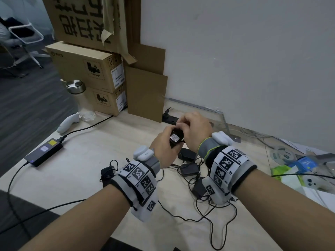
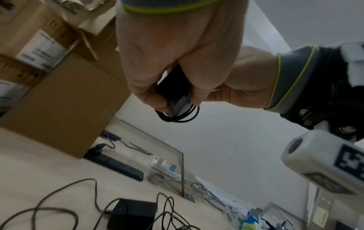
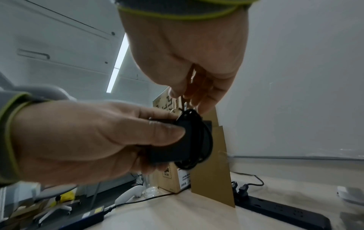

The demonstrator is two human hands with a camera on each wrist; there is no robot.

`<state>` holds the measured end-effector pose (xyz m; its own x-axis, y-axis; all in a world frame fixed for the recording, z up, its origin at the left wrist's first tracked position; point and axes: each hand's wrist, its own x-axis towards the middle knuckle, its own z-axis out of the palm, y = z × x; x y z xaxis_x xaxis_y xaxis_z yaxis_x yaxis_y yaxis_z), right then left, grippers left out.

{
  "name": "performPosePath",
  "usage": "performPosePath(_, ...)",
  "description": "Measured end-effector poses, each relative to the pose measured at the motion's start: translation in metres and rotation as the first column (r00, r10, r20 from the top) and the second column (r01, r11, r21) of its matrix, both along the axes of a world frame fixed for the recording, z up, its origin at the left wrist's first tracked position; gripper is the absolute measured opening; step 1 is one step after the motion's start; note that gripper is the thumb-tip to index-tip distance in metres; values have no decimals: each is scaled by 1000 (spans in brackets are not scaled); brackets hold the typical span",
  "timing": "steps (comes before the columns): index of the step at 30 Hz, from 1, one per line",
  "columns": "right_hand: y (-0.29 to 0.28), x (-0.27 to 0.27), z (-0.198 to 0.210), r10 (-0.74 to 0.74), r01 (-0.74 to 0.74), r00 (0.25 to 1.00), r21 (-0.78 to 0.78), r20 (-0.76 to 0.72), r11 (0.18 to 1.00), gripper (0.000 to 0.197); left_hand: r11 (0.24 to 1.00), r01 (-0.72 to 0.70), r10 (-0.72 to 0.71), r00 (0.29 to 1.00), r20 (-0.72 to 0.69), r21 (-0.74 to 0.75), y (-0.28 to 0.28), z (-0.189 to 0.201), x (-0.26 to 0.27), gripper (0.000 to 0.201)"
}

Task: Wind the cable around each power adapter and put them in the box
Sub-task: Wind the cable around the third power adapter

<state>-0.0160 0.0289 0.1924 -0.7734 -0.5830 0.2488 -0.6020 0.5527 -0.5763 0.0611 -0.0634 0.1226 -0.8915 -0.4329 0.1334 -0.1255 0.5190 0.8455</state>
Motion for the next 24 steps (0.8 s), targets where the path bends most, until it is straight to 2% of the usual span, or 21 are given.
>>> performPosePath(4,1,-9,-7,-95,107,991,-142,92,984,5,988,-69,73,997,-27,135,-9,-8,8,39)
performPosePath(6,3,-11,-11,-126,148,983,-166,133,975,3,970,-97,105,994,-27,221,-15,-8,10,34)
performPosePath(10,1,-5,-26,-101,126,973,-111,208,986,6,869,-161,195,980,-25,467,-21,-6,7,27)
performPosePath(13,1,-2,-35,-58,91,973,-142,222,986,9,804,-151,215,976,-44,576,-23,1,5,26)
performPosePath(19,-1,-4,-34,-39,65,992,-219,122,974,9,767,-95,188,979,-81,635,-20,8,4,31)
performPosePath(24,1,-5,-34,-25,45,996,-233,91,971,9,808,-78,164,982,-97,584,-18,8,1,27)
